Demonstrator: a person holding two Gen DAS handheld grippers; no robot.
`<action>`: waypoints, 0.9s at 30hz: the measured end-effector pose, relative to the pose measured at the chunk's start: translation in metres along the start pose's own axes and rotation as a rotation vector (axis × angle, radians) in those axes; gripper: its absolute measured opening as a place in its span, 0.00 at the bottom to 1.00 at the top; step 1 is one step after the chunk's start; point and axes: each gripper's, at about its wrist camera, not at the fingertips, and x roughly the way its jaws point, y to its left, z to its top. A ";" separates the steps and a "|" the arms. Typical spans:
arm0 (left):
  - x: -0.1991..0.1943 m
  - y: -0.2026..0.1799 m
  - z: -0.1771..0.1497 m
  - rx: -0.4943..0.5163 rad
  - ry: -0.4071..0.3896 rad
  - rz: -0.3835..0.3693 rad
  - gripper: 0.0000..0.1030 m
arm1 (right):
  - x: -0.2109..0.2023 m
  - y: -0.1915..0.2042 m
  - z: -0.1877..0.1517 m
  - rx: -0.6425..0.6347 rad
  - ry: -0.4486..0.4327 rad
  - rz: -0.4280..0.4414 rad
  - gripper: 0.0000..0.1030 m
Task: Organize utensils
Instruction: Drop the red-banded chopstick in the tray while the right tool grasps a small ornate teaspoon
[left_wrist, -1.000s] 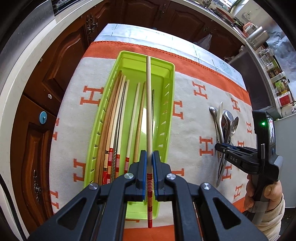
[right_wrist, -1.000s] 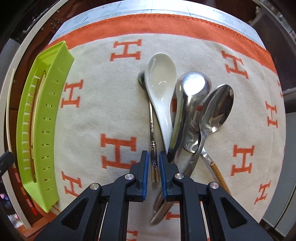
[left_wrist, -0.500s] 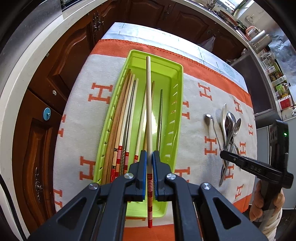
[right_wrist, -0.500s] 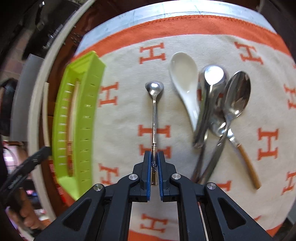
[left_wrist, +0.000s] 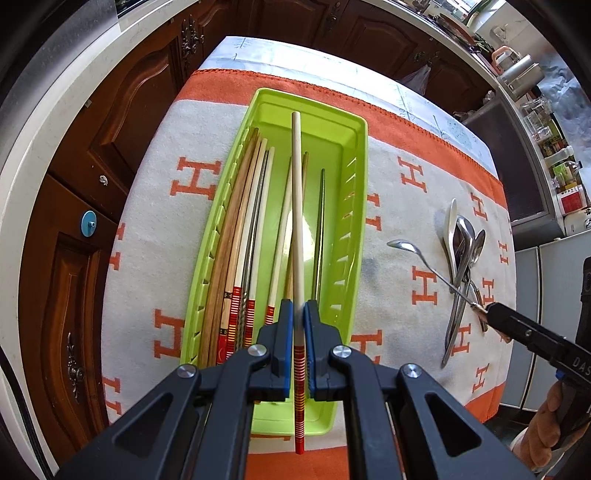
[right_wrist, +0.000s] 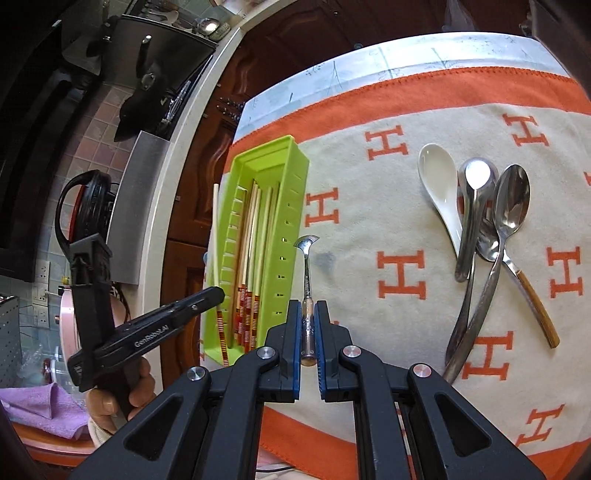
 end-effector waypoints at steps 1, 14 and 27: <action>0.001 0.000 0.000 0.000 0.001 0.001 0.03 | -0.001 0.000 0.001 0.005 -0.004 0.007 0.06; 0.026 0.003 0.025 0.090 0.024 0.083 0.05 | -0.003 0.061 0.027 0.009 -0.114 -0.005 0.06; -0.023 0.033 0.012 0.052 -0.113 0.117 0.67 | 0.086 0.080 0.016 0.025 -0.047 -0.104 0.07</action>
